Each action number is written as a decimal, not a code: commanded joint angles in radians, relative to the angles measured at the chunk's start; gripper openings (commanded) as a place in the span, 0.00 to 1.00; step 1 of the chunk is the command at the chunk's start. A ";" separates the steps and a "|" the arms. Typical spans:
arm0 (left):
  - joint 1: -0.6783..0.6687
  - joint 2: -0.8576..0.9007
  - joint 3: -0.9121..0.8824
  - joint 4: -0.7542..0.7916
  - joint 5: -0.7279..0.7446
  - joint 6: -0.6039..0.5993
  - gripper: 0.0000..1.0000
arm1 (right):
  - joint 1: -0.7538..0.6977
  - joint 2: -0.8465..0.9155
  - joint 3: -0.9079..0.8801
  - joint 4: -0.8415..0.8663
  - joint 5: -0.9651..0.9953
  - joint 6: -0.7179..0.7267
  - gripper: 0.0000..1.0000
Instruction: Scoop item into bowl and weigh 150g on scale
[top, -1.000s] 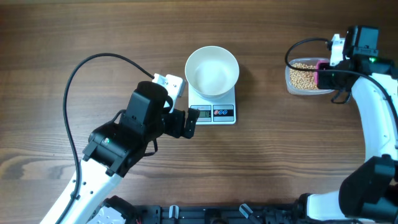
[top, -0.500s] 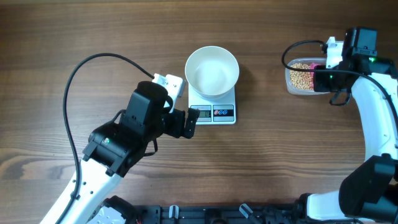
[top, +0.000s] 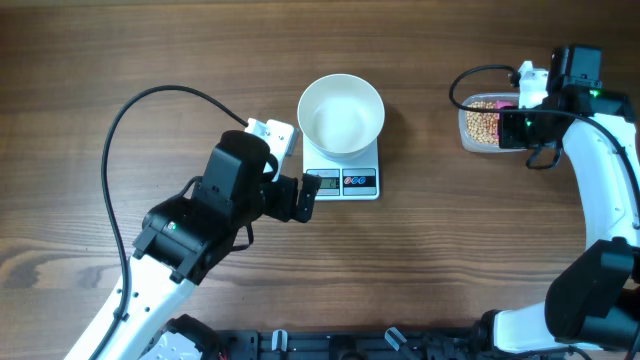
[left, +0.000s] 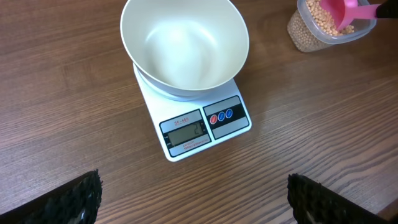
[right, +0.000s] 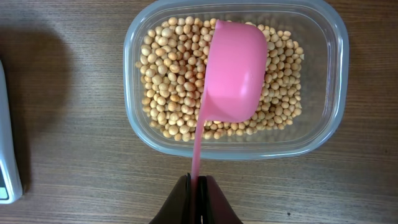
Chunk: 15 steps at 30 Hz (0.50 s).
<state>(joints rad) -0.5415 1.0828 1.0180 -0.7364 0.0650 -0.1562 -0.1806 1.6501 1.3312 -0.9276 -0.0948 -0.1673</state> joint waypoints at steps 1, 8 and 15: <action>0.004 0.004 0.005 0.003 0.012 -0.009 1.00 | -0.002 0.022 -0.004 -0.006 -0.098 -0.014 0.04; 0.004 0.004 0.005 0.003 0.012 -0.009 1.00 | -0.005 0.043 -0.004 -0.009 -0.118 0.014 0.04; 0.004 0.004 0.005 0.003 0.012 -0.009 1.00 | -0.057 0.060 -0.005 -0.008 -0.229 0.040 0.04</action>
<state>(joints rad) -0.5415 1.0828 1.0180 -0.7361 0.0654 -0.1562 -0.2085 1.6814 1.3312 -0.9321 -0.2218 -0.1532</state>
